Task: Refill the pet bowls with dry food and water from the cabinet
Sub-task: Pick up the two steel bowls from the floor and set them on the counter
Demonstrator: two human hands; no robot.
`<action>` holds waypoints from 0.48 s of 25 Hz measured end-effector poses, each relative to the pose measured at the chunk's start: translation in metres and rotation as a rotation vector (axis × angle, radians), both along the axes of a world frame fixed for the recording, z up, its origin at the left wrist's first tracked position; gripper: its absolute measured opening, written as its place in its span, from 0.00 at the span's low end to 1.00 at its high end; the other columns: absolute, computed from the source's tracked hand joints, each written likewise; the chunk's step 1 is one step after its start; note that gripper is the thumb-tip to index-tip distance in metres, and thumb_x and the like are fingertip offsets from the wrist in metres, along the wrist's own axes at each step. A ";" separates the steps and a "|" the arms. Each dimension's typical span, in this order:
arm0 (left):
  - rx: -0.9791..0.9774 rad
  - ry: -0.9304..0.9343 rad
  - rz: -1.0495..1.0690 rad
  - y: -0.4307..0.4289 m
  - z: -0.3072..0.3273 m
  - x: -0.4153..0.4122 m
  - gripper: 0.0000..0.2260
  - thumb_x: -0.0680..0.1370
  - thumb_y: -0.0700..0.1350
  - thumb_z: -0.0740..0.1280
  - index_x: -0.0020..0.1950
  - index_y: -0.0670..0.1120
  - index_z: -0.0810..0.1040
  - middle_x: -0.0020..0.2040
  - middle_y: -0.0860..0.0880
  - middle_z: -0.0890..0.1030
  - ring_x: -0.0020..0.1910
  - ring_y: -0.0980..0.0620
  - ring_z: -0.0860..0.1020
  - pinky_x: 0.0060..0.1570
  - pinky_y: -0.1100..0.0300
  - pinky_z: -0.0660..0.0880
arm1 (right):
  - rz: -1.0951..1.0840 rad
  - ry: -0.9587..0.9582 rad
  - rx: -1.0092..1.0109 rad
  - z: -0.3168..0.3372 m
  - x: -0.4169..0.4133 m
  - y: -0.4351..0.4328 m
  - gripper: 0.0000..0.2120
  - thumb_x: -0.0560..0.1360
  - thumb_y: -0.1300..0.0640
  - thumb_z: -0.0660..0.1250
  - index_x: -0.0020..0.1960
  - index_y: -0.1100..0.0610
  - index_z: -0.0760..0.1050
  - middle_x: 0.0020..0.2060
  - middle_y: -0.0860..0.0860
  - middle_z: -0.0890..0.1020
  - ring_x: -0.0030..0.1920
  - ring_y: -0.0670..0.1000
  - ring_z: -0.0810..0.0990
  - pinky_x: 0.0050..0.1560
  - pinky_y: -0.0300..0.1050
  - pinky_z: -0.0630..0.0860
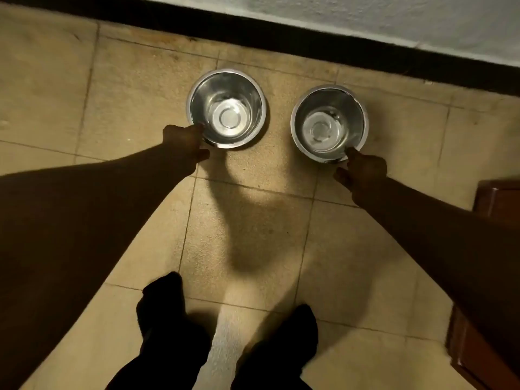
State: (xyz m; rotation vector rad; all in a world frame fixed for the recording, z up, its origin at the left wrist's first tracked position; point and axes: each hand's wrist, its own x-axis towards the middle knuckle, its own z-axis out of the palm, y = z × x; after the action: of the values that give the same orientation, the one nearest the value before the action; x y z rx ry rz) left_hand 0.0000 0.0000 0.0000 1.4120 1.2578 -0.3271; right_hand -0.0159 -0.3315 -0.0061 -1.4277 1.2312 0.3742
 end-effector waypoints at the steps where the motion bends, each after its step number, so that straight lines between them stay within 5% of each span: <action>1: 0.003 -0.010 0.000 -0.003 -0.002 0.006 0.21 0.78 0.38 0.75 0.69 0.35 0.76 0.59 0.36 0.82 0.50 0.39 0.86 0.29 0.54 0.84 | 0.006 0.005 -0.010 -0.003 0.004 -0.001 0.10 0.80 0.57 0.75 0.47 0.61 0.76 0.50 0.57 0.80 0.47 0.56 0.84 0.40 0.44 0.87; 4: -0.007 -0.039 -0.038 -0.005 -0.011 0.016 0.21 0.76 0.30 0.73 0.68 0.35 0.75 0.56 0.36 0.81 0.44 0.42 0.84 0.23 0.57 0.81 | 0.013 -0.008 0.017 -0.016 0.012 -0.007 0.09 0.81 0.63 0.72 0.45 0.57 0.74 0.48 0.57 0.81 0.45 0.55 0.85 0.35 0.45 0.86; 7: 0.022 -0.017 -0.161 -0.001 -0.023 0.015 0.13 0.77 0.28 0.71 0.60 0.37 0.78 0.61 0.37 0.82 0.53 0.38 0.86 0.27 0.58 0.83 | 0.051 0.022 0.006 -0.026 0.015 -0.006 0.10 0.80 0.70 0.70 0.45 0.58 0.75 0.50 0.59 0.82 0.41 0.55 0.84 0.29 0.45 0.86; 9: 0.022 -0.011 -0.168 0.003 -0.022 0.012 0.10 0.77 0.27 0.69 0.55 0.39 0.78 0.60 0.37 0.82 0.55 0.36 0.86 0.28 0.57 0.83 | 0.058 0.034 -0.010 -0.029 0.014 -0.003 0.08 0.79 0.72 0.70 0.52 0.62 0.79 0.55 0.61 0.82 0.45 0.59 0.86 0.26 0.46 0.85; 12: 0.047 -0.064 -0.085 0.008 -0.011 0.011 0.11 0.75 0.25 0.68 0.51 0.39 0.80 0.52 0.39 0.82 0.51 0.36 0.85 0.26 0.56 0.83 | 0.025 -0.003 -0.063 -0.022 0.016 -0.007 0.17 0.78 0.74 0.69 0.66 0.66 0.78 0.60 0.65 0.82 0.55 0.66 0.86 0.25 0.48 0.84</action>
State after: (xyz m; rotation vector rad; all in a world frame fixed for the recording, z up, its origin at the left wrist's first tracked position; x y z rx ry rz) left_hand 0.0110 0.0075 -0.0106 1.5077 1.1624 -0.3089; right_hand -0.0001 -0.3382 -0.0278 -1.4978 1.2332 0.3532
